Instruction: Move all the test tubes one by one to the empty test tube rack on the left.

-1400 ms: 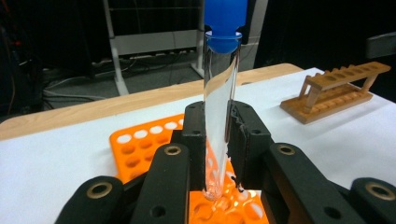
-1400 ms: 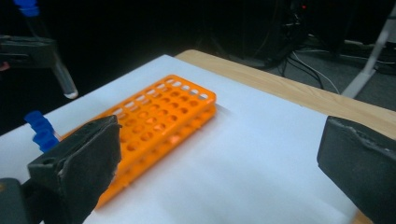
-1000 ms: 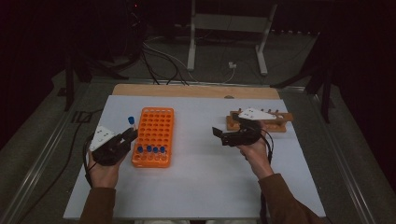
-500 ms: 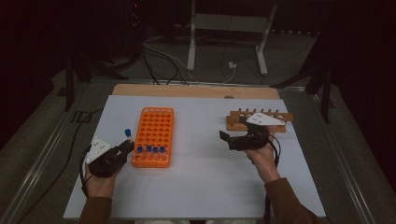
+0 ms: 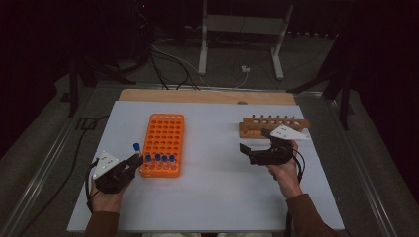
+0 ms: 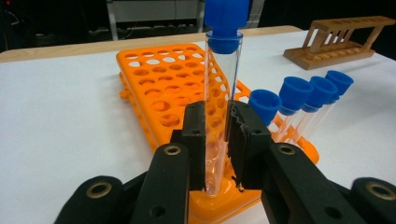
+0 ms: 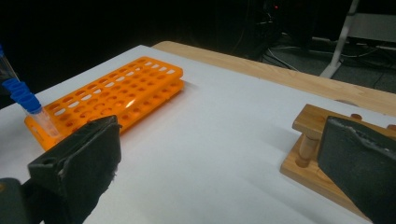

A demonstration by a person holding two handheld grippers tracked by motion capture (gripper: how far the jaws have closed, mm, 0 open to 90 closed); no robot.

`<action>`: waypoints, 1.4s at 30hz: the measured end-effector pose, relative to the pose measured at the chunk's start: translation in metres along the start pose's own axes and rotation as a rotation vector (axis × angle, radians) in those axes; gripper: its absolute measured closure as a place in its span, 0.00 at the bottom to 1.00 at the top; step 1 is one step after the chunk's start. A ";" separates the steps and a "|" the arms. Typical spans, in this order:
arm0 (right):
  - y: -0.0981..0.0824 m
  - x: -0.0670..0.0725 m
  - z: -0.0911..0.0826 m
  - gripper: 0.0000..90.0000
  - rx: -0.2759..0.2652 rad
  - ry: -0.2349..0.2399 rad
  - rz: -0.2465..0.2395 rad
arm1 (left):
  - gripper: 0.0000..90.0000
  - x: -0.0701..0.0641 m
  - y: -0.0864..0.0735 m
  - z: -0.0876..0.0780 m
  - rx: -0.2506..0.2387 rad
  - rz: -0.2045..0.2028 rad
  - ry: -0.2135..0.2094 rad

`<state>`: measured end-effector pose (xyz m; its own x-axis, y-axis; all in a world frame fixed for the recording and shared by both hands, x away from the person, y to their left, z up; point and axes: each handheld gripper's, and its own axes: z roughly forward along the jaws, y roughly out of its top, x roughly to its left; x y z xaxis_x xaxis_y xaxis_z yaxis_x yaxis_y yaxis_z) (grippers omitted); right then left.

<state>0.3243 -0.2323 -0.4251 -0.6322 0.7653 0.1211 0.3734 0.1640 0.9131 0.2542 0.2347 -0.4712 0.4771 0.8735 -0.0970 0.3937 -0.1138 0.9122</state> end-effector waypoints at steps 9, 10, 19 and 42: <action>-0.006 -0.002 -0.002 0.00 0.004 -0.004 0.007 | 0.87 0.000 0.000 0.001 -0.006 0.010 0.003; -0.006 -0.002 -0.002 0.00 0.005 -0.003 0.006 | 0.87 0.000 0.000 0.002 -0.007 0.016 0.005; -0.008 -0.003 -0.004 0.00 0.002 -0.004 0.012 | 0.87 -0.003 -0.012 0.015 0.105 0.054 0.018; -0.032 -0.011 -0.029 0.00 -0.010 -0.049 0.010 | 0.86 -0.007 -0.017 0.020 0.176 0.058 0.035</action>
<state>0.2993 -0.2639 -0.4445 -0.5945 0.7963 0.1116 0.3729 0.1500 0.9157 0.2604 0.2213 -0.4942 0.4769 0.8785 -0.0296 0.4990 -0.2428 0.8319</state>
